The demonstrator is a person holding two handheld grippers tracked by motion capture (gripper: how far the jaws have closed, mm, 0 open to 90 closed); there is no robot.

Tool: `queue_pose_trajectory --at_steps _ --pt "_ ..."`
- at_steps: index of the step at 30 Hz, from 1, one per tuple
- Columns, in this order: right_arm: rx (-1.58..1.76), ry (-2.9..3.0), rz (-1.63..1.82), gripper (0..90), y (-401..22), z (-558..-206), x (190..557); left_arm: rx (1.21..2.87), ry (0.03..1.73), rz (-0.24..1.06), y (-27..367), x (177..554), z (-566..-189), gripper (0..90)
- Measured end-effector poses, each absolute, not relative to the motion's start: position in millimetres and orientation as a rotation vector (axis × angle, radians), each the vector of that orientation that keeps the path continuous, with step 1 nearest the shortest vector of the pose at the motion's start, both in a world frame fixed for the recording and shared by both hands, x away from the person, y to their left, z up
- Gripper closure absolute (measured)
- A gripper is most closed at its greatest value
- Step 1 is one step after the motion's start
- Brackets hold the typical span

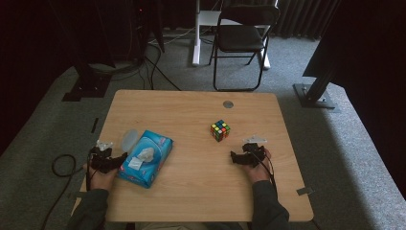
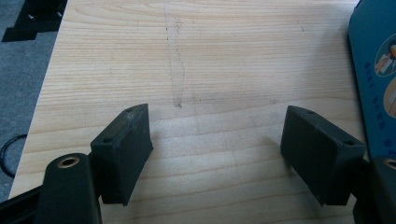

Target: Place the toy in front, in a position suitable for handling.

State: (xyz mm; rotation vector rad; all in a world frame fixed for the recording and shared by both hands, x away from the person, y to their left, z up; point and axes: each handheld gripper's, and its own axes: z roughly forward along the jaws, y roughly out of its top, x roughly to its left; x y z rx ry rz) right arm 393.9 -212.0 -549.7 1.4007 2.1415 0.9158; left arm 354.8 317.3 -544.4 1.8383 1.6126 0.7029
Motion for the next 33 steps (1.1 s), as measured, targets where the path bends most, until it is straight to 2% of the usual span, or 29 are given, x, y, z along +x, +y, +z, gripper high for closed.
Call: queue_pose_trajectory --at_steps 10,33 --pt "1.38 2.149 0.928 14.5 -211.5 -549.4 394.4 1.84 1.612 0.701 317.2 354.8 -544.4 24.5" --pt "1.374 2.199 0.885 12.7 -202.9 -545.3 396.9 1.84 1.615 0.7 316.7 353.4 -544.2 24.5"
